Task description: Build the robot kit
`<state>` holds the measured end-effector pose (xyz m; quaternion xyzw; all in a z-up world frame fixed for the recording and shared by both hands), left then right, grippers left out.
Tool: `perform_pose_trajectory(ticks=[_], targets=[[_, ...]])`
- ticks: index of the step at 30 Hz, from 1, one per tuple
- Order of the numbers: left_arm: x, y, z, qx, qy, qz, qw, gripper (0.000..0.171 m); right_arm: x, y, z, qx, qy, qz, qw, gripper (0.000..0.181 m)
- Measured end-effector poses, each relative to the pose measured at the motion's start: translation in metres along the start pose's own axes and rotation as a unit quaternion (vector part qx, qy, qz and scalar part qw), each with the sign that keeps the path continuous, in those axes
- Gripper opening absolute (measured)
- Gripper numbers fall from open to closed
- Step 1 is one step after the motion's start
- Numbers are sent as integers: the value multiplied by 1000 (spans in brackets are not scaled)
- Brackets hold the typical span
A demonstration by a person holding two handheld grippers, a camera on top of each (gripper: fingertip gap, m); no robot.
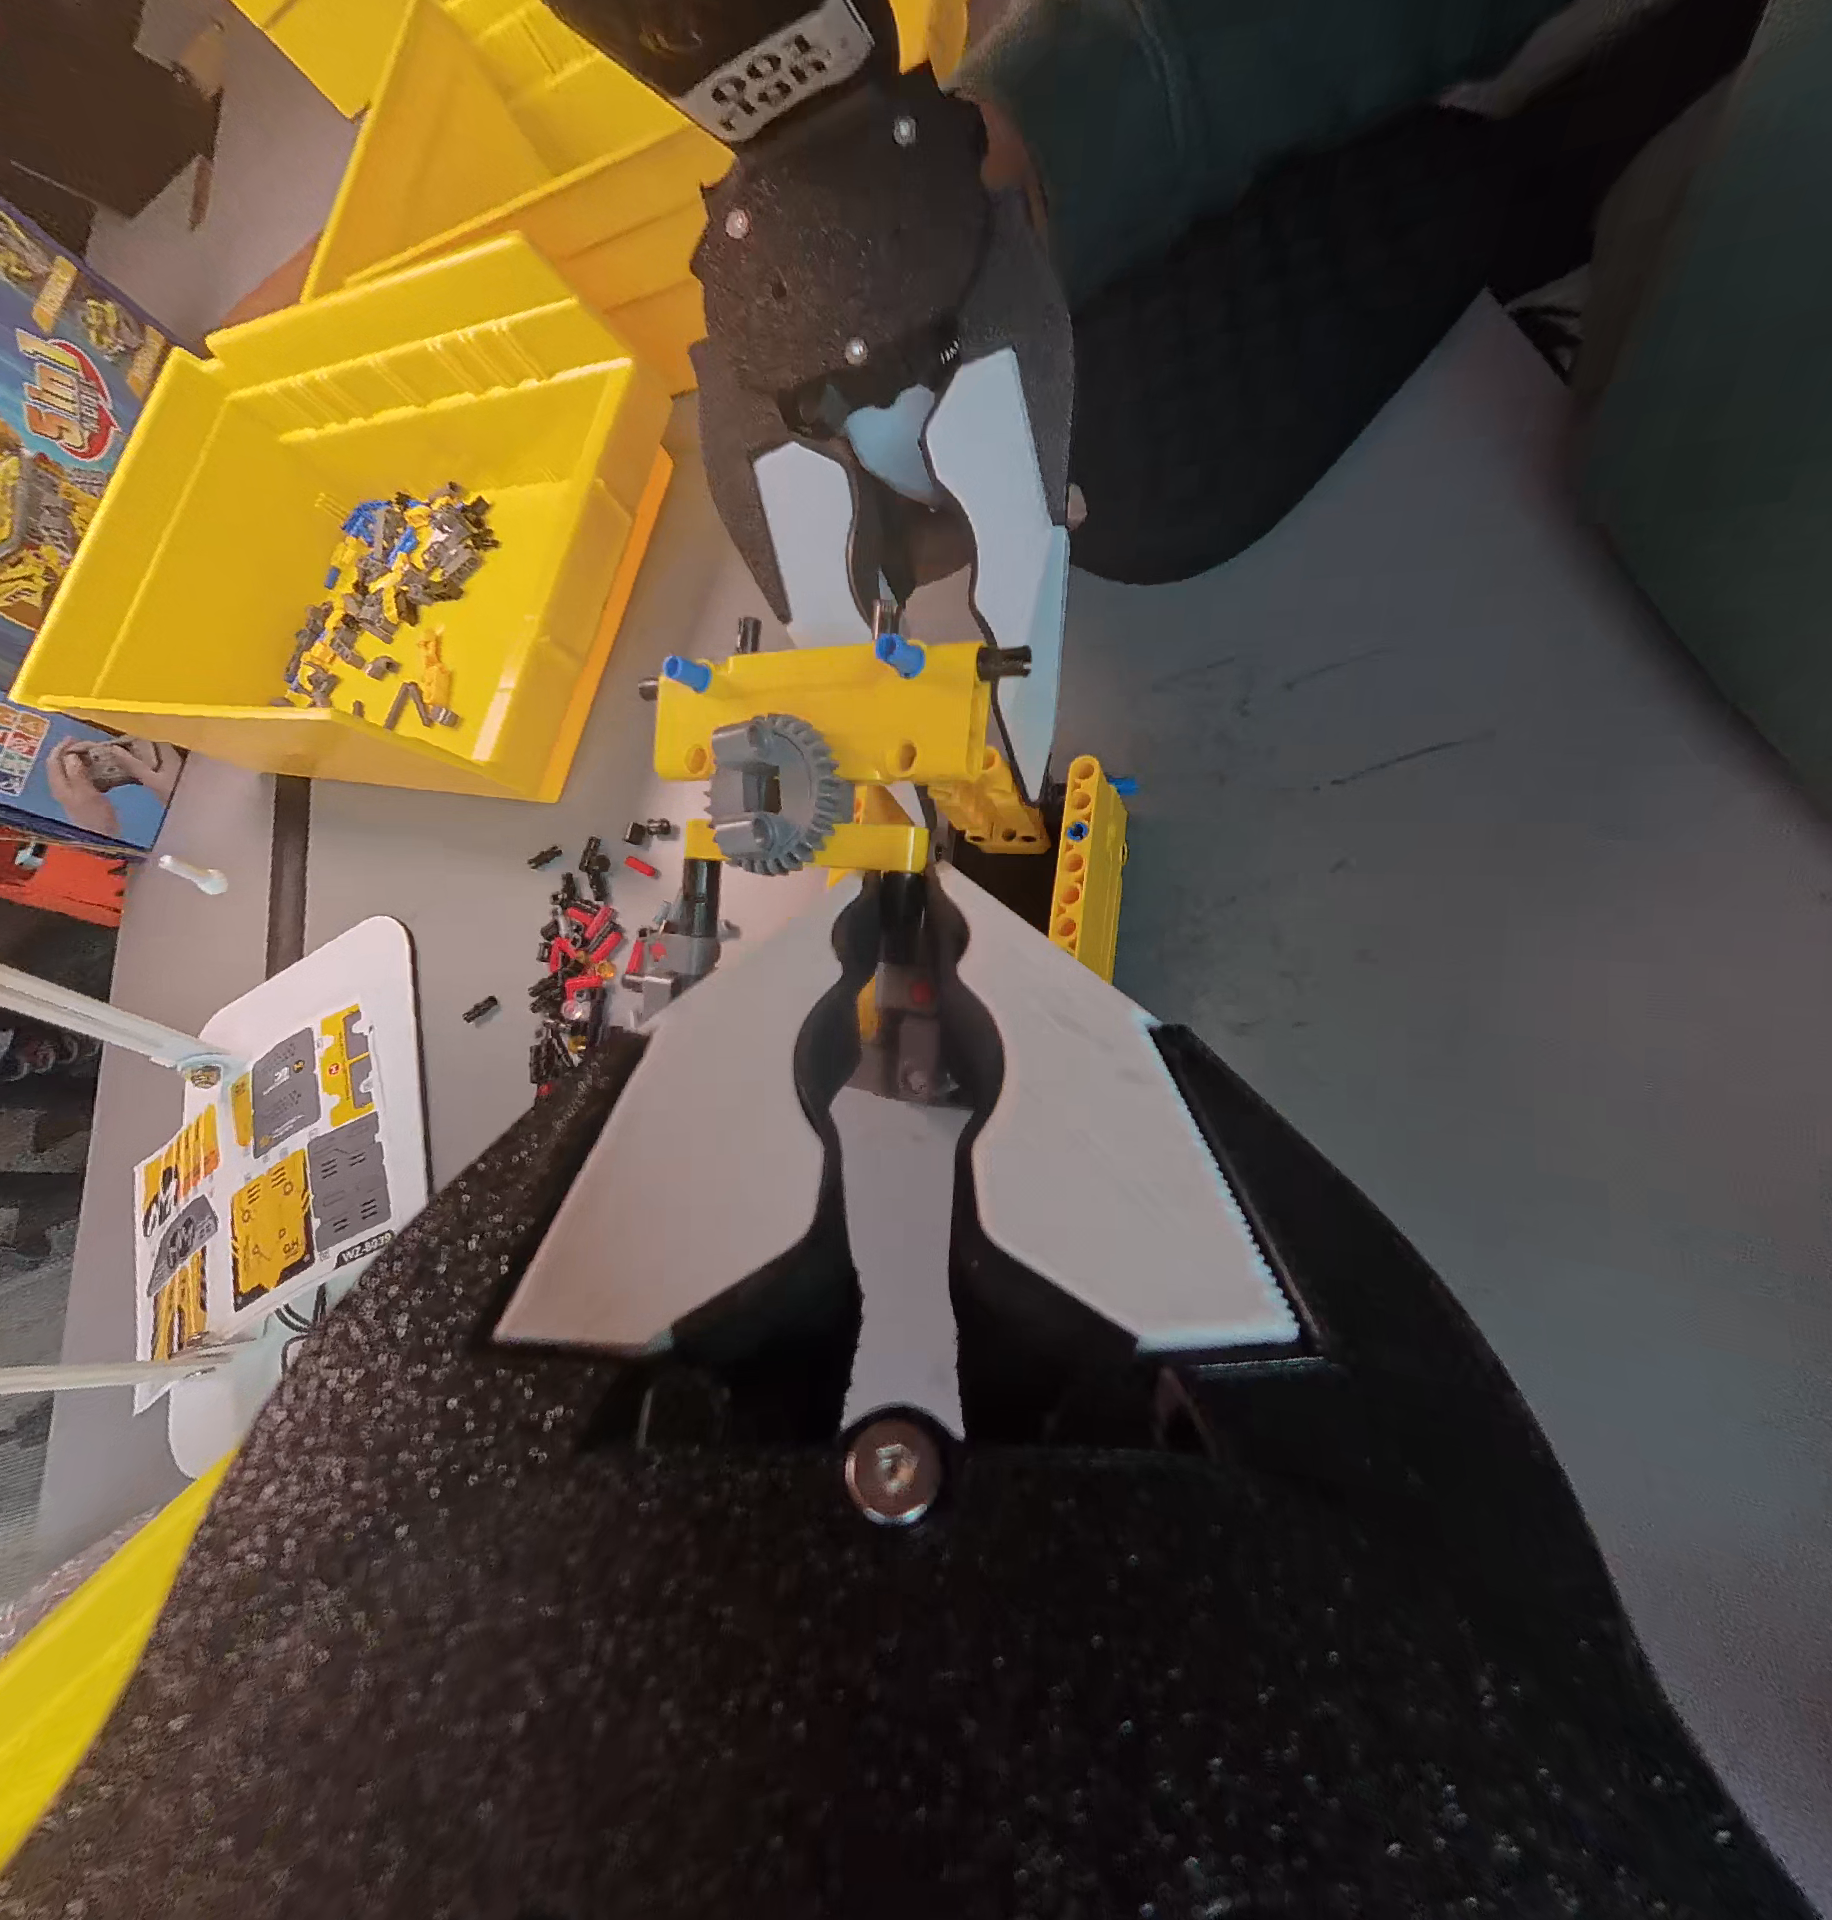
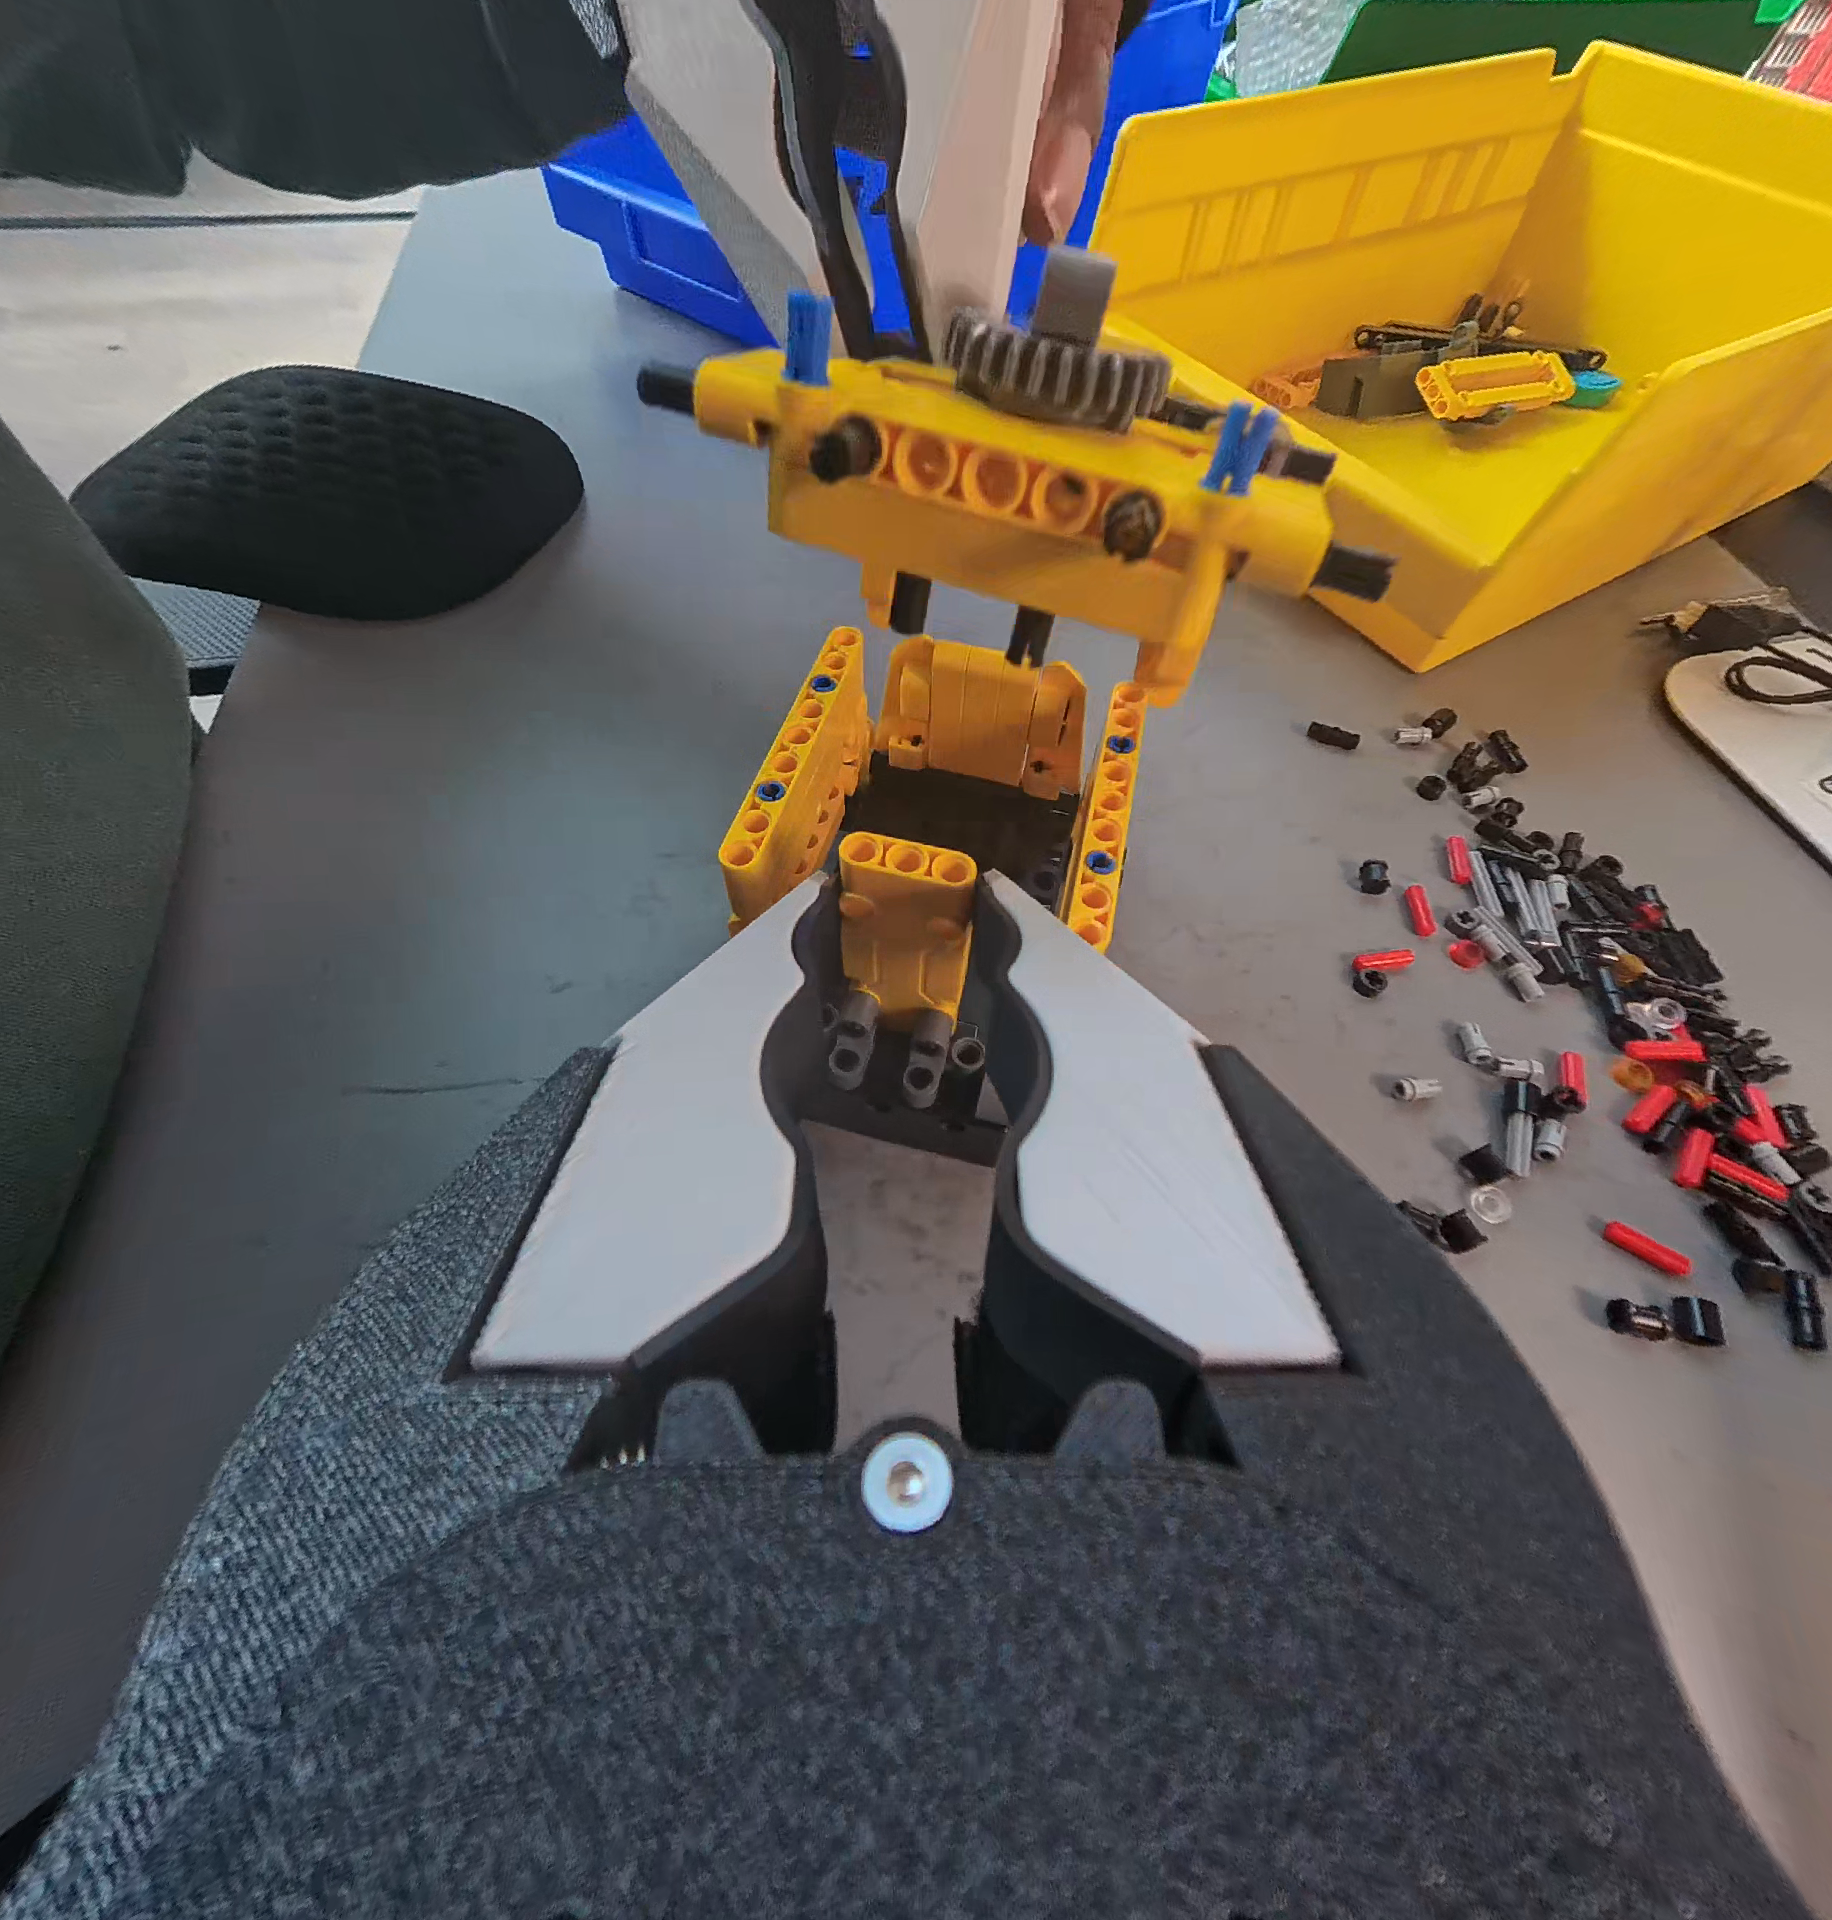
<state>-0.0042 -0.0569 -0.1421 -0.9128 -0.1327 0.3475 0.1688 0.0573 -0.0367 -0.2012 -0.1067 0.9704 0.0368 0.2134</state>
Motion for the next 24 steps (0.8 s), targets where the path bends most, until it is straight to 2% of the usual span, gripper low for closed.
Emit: perform_pose_trajectory(ticks=[5, 10, 24], targets=[[-1, 3, -10, -11, 25, 8, 1000, 7, 0, 0, 0, 4, 2, -2, 1000, 24], [8, 4, 8, -10, -7, 8, 1000, 7, 0, 0, 0, 1, 3, 2, 1000, 24], [-12, 2, 37, -46, -45, -22, 998, 7, -1, 2, 1, -1, 6, -2, 1000, 24]])
Point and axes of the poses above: each gripper's, where its closed fingertips meet, x out along the fingers, z out of its underside, y = z × x across the jaws, the point moved 2 cm from there along -x, back along the fingers, and after that the axes turned 1 degree about -z, right-handed, at the moved point
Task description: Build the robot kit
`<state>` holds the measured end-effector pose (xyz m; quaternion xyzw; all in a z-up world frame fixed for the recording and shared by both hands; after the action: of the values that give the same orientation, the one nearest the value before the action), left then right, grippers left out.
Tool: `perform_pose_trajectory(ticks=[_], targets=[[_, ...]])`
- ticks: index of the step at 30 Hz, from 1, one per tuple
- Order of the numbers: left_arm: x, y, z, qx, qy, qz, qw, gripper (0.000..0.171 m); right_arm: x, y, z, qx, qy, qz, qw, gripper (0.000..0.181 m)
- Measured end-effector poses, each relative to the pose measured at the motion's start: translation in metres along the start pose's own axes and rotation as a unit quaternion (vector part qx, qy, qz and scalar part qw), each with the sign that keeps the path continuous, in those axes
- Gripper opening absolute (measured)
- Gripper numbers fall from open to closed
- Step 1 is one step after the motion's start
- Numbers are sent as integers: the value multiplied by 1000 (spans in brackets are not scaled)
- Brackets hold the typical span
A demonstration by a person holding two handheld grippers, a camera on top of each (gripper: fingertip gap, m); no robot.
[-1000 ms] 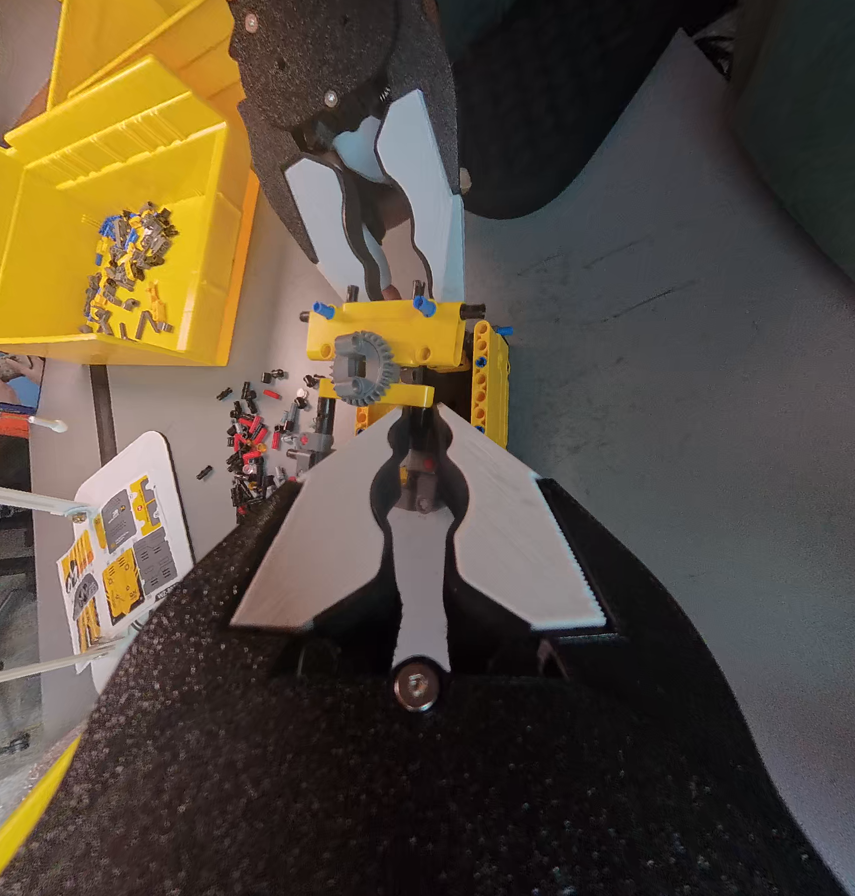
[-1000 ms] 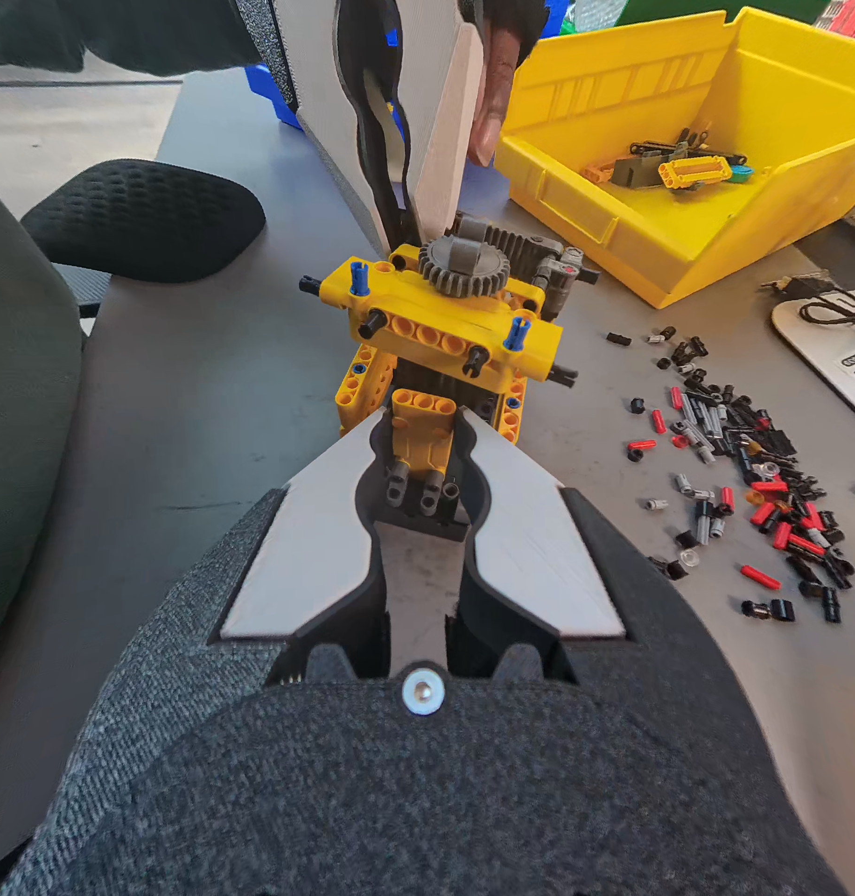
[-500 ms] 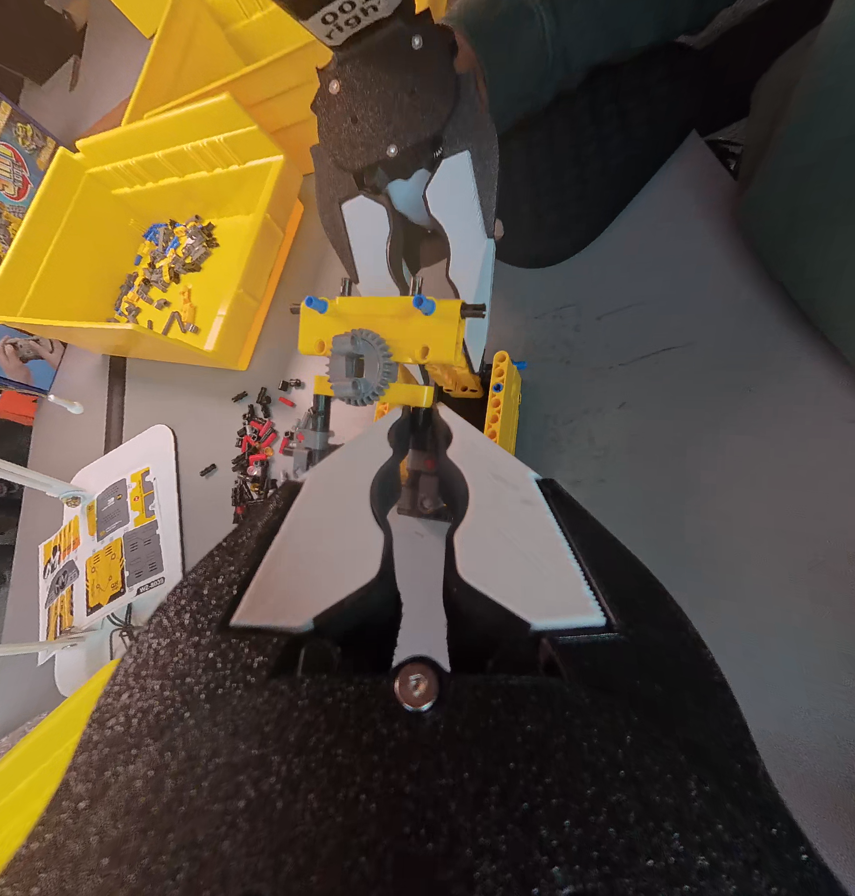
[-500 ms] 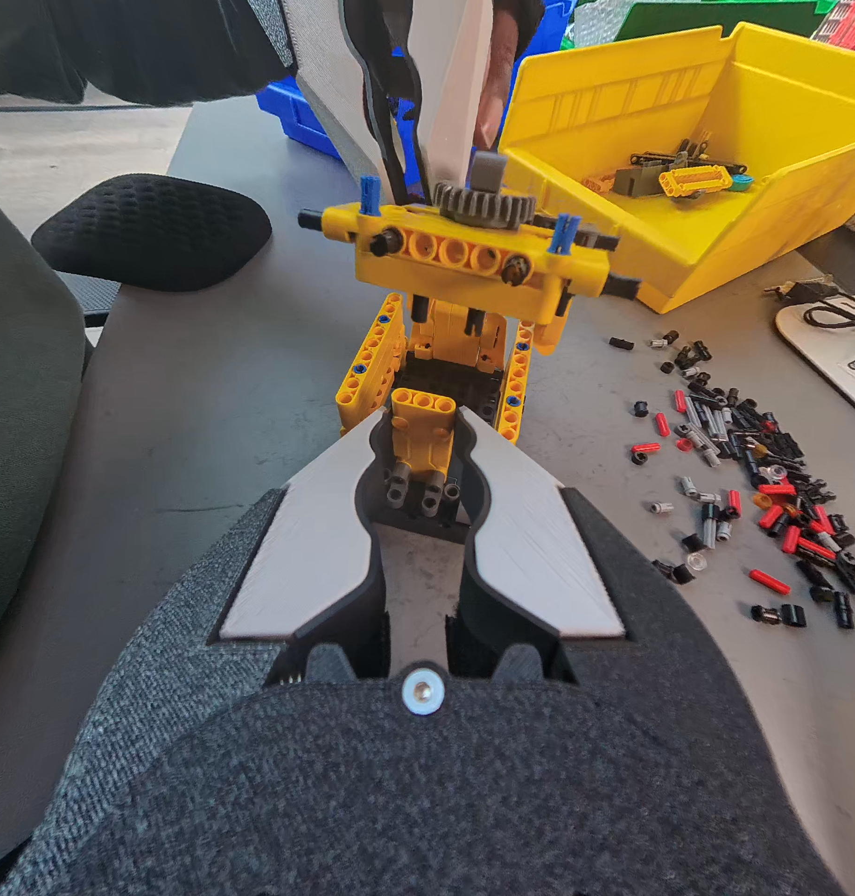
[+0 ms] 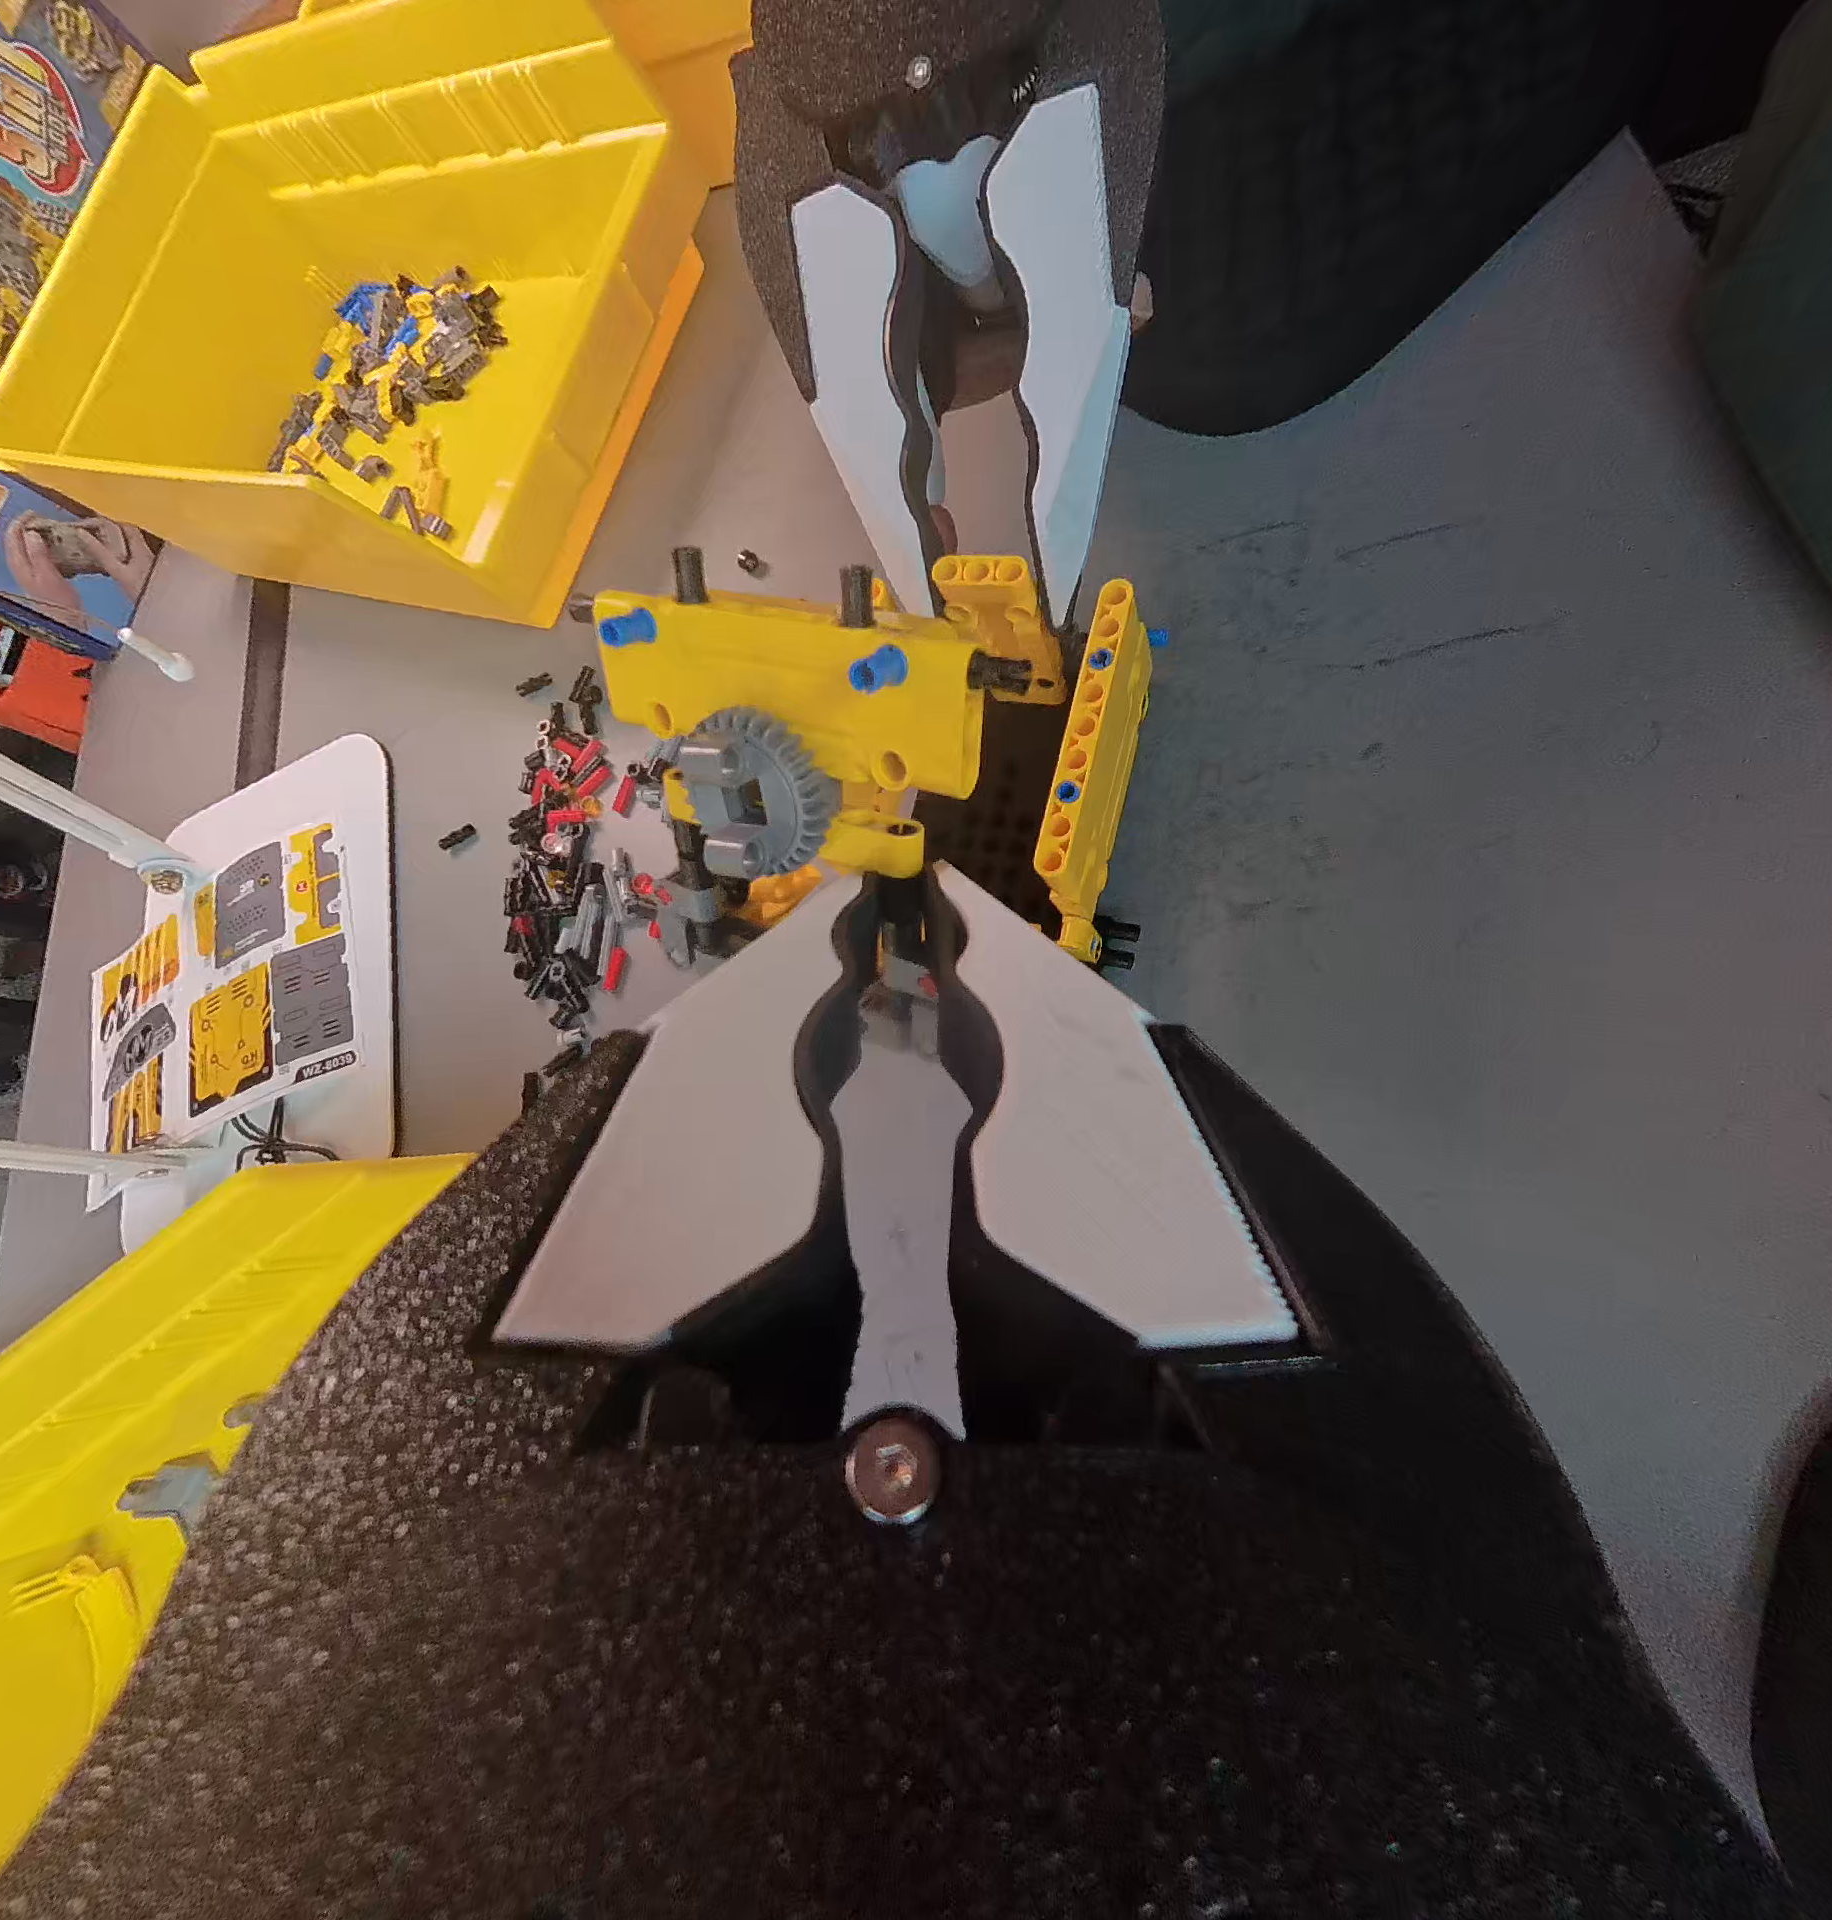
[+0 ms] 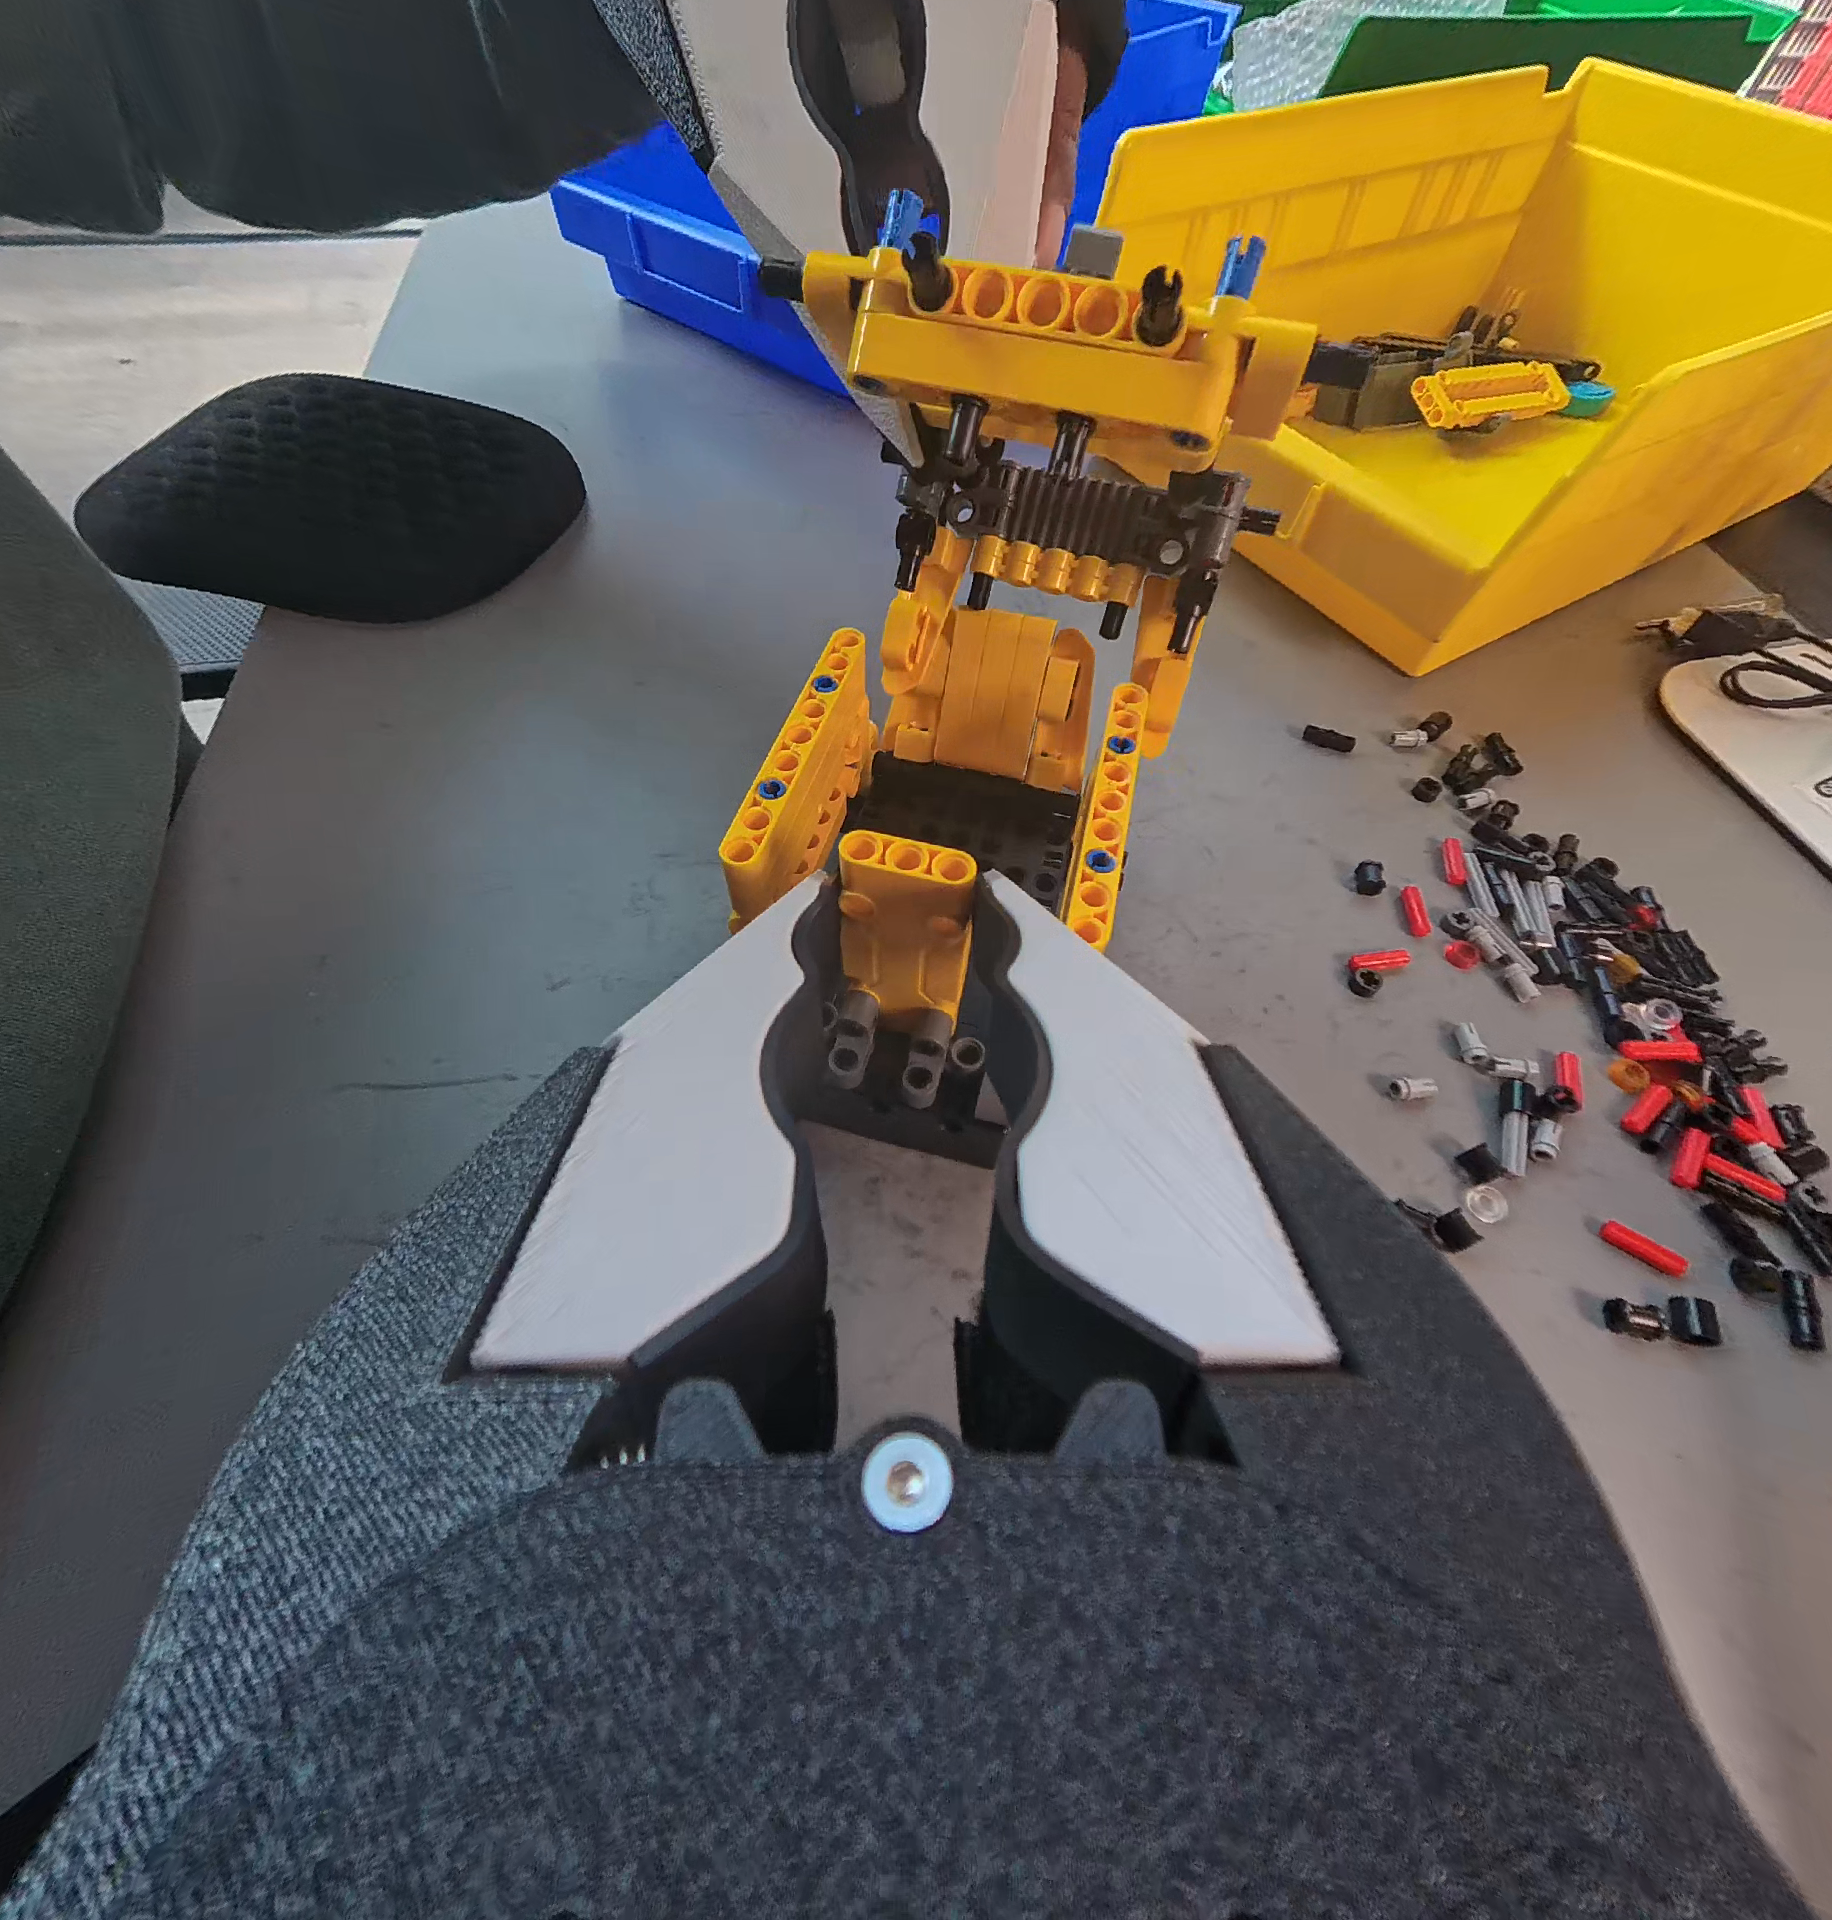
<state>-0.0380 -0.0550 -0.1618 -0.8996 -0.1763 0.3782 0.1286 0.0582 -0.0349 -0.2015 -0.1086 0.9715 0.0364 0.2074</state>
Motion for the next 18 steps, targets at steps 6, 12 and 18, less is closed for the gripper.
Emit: perform_pose_trajectory(ticks=[6, 12, 18], targets=[[-3, -2, 2, -8, -6, -8, 1000, 7, 0, 1, 0, 1, 2, 4, 1000, 24], [-2, -1, -18, -1, 10, -4, 1000, 7, 1, 1, 0, 2, 4, 4, 1000, 24], [10, 2, -23, 38, -4, -1, 999, 6, 1, 1, 0, 4, 7, 4, 1000, 24]])
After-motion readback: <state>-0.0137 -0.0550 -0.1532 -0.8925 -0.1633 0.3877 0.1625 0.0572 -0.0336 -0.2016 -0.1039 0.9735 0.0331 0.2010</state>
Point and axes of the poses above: each gripper's, where its closed fingertips meet, x out along the fingers, z out of its underside, y = z × x across the jaws, the point moved 2 cm from there along -x, back along the fingers, and after that the axes turned 1 degree about -z, right-handed, at the moved point
